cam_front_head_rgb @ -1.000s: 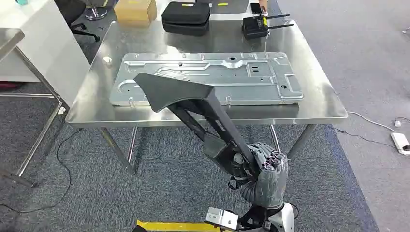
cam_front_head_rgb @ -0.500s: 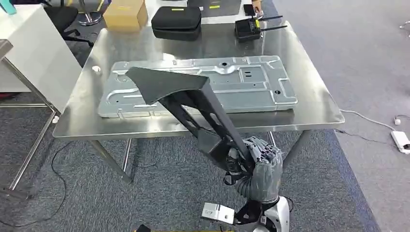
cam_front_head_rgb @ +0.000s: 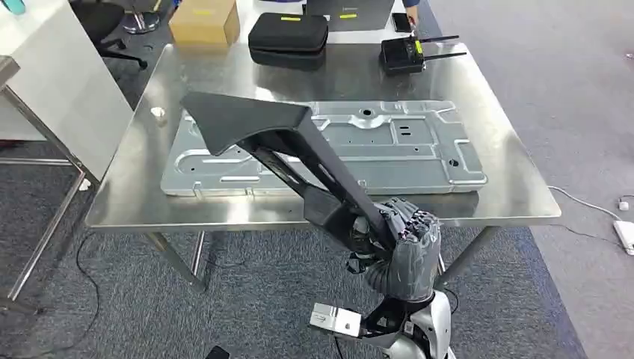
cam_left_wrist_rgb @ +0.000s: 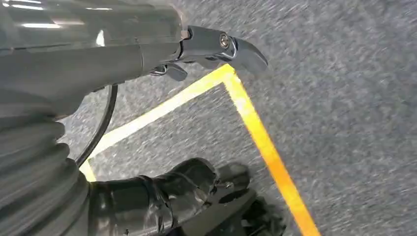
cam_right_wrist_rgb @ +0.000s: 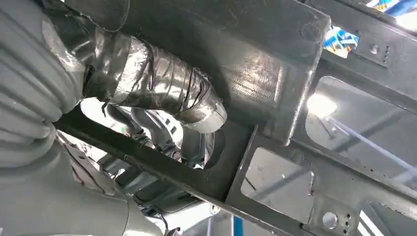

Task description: Take the parts from the cabinet and place them on the table.

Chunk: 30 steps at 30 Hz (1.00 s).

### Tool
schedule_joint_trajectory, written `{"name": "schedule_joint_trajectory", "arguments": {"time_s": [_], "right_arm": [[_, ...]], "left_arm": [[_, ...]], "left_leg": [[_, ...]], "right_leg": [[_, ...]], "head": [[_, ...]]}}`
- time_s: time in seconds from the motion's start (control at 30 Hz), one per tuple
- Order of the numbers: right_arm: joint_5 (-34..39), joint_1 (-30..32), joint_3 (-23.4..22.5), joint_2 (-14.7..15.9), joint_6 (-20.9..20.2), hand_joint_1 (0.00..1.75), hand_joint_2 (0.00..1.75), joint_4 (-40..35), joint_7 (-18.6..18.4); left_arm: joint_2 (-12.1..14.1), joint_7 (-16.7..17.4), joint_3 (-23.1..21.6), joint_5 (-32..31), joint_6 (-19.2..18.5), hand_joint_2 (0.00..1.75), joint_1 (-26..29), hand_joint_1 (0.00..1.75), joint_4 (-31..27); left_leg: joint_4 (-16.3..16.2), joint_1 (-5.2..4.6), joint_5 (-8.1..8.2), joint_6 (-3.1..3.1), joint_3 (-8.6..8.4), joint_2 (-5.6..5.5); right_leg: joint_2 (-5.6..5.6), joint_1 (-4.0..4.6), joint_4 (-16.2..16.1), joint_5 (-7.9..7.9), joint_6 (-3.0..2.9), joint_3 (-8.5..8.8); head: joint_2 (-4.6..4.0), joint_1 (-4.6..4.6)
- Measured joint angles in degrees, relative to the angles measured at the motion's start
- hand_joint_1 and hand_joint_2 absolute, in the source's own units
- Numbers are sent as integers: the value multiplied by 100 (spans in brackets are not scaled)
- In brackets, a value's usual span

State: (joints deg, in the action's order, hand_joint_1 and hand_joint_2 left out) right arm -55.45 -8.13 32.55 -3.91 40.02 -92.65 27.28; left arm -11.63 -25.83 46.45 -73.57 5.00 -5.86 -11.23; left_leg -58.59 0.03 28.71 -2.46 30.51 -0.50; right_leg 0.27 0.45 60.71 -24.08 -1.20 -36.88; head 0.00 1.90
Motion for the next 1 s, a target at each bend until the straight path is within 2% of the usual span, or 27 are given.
{"name": "schedule_joint_trajectory", "arguments": {"time_s": [0.03, 0.07, 0.1, 0.13, 0.17, 0.2, 0.23, 0.3, 0.33, 0.37, 0.4, 0.47, 0.5, 0.53, 0.6, 0.63, 0.67, 0.7, 0.73, 0.77, 0.8, 0.83, 0.87, 0.9, 0.93, 1.0], "right_arm": [[18, -40, 4, 4, -2, 175, 175, 4, -20], [26, -70, 22, 6, -2, 175, 175, 4, -39], [28, -85, 28, 7, -2, 175, 175, 4, -59], [39, -104, 39, 4, -2, 175, 175, 9, -77], [46, -126, 46, 4, 0, 175, 175, 4, -90], [52, -170, 55, 4, 0, 175, 175, 7, -114], [57, -216, 65, 4, -2, 175, 175, 6, -120], [59, -245, 85, 4, -2, 175, 175, 9, -131], [57, -246, 90, 4, -2, 175, 175, 13, -144], [50, -252, 90, 4, -2, 175, 175, 19, -162], [46, -266, 87, 4, -2, 175, 175, 24, -175], [35, -319, 87, 4, -2, 175, 175, 24, -205], [33, -343, 87, 4, -2, 175, 175, 24, -214], [33, -366, 87, 7, -2, 175, 175, 24, -229], [33, -409, 87, 7, -2, 175, 175, 20, -247], [33, -415, 87, 7, 0, 175, 175, 15, -251], [33, -430, 87, 7, 0, 175, 175, 4, -262], [33, -444, 87, 9, 0, 175, 175, 2, -262], [33, -479, 87, 11, 0, 175, 175, -2, -262], [33, -497, 87, 13, 0, 175, 175, 0, -277], [37, -495, 87, 20, 0, 175, 175, 0, -291], [46, -496, 87, 33, 0, 175, 175, 7, -315], [83, -497, 87, 46, 0, 175, 175, 13, -343], [96, -499, 87, 52, 0, 175, 175, 24, -348], [109, -505, 87, 57, 0, 175, 175, 28, -356], [116, -540, 87, 63, 0, 175, 175, 33, -361]], "left_arm": [[5, 9, -11, 0, -2, 175, -22, 0, 0], [4, 20, -15, 2, -2, 175, -40, 0, 0], [4, 20, -24, -2, -4, 175, -45, 0, 0], [4, 26, -26, -9, -13, 175, -51, 0, 0], [13, 35, -26, -13, -15, 175, -44, 0, -2], [13, 35, -28, -15, -15, 175, -54, 0, 0], [11, 35, -30, -15, -15, 175, -66, 0, 0], [11, 37, -31, -15, -15, 175, -79, 0, 0], [13, 39, -33, -20, -15, 175, -66, 0, 0], [13, 44, -33, -20, -15, 175, -48, 0, 0], [13, 44, -33, -20, -15, 175, -41, 0, 0], [22, 44, -33, -22, -15, 175, -47, 0, 0], [22, 44, -33, -22, -17, 175, -37, 0, 0], [22, 50, -35, -22, -24, 175, -49, 0, 0], [31, 50, -37, -22, -26, 175, -52, 0, 0], [31, 50, -37, -20, -26, 175, -42, 0, 0], [26, 50, -39, -22, -26, 175, -40, 0, 0], [26, 48, -39, -22, -26, 175, -43, 0, 0], [26, 46, -41, -22, -26, 175, -56, 0, 0], [26, 48, -44, -22, -26, 175, -64, 0, 0], [26, 48, -52, -24, -26, 175, -65, 0, 0], [26, 48, -61, -24, -26, 175, -59, 0, 0], [29, 52, -68, -26, -26, 175, -54, 0, 0], [29, 55, -72, -33, -26, 175, -44, 0, 0], [29, 55, -79, -35, -31, 175, -43, 0, 0], [20, 52, -114, -50, -33, 175, -47, 0, 0]], "left_leg": [[15, 4, 12, 33, -16, -25], [43, 16, 40, 87, -14, -14], [-28, 6, -12, 117, -66, -6], [-18, -7, -68, 167, -113, -5], [-69, -8, -20, 177, -87, -2], [-321, -3, -26, 202, -16, 6], [-656, 12, 38, 234, 186, 4], [-1352, 54, 430, 302, 684, 12], [-1561, 71, 600, 332, 883, 14], [-1526, 81, 580, 339, 952, 15], [-1267, 92, 402, 343, 920, 16], [-343, 106, -282, 349, 631, 23], [45, 108, -620, 329, 558, 40], [46, 59, -404, 300, 578, 41], [63, 61, -508, 186, 550, 20], [71, 54, -487, 156, 523, 19], [95, 81, -488, 120, 452, 8], [115, 85, -470, 90, 401, 12], [116, 86, -439, 47, 375, 15], [115, 85, -413, 27, 358, 16], [115, 80, -376, 20, 334, 15], [111, 78, -340, 18, 304, 11], [107, 76, -298, 19, 255, 5], [101, 74, -272, 22, 194, 3], [100, 70, -220, 28, 120, -4], [104, 61, -113, 54, -7, -8]], "right_leg": [[-7, 35, -31, -174, -8, -38], [2, 50, -63, -73, -42, 20], [21, 64, -162, -50, -83, 43], [15, 34, -210, -60, -120, 139], [9, -40, -288, -47, -117, 272], [5, -52, -328, -65, -140, 361], [0, -56, -337, -86, -161, 388], [-1, -60, -336, -156, -152, 434], [2, -63, -333, -199, -147, 470], [10, -67, -329, -239, -134, 514], [19, -74, -322, -287, -116, 572], [22, -83, -300, -402, -67, 698], [17, -82, -297, -454, -34, 683], [23, -64, -274, -481, 3, 733], [16, -63, -244, -495, 91, 738], [15, -62, -233, -485, 121, 748], [13, -71, -172, -506, 141, 724], [4, -87, 48, -507, 173, 631], [1, -87, 436, -585, 199, 396], [1, -94, 850, -745, 226, 128], [1, -100, 1254, -972, 229, -151], [0, -103, 1515, -1133, 239, -363], [0, -109, 1562, -1135, 239, -478], [1, -112, 1384, -992, 238, -464], [1, -110, 999, -737, 217, -350], [0, -74, -14, 34, 93, -34]], "head": [[0, -31], [0, -17], [0, -20], [0, -22], [0, -17], [0, -48], [0, -81], [0, -76], [0, -74], [0, -74], [0, -76], [0, -79], [0, -72], [0, -74], [0, -72], [0, -72], [0, -74], [0, -68], [0, -63], [0, -63], [0, -65], [0, -65], [0, -65], [0, -65], [0, -63], [0, -61]]}}
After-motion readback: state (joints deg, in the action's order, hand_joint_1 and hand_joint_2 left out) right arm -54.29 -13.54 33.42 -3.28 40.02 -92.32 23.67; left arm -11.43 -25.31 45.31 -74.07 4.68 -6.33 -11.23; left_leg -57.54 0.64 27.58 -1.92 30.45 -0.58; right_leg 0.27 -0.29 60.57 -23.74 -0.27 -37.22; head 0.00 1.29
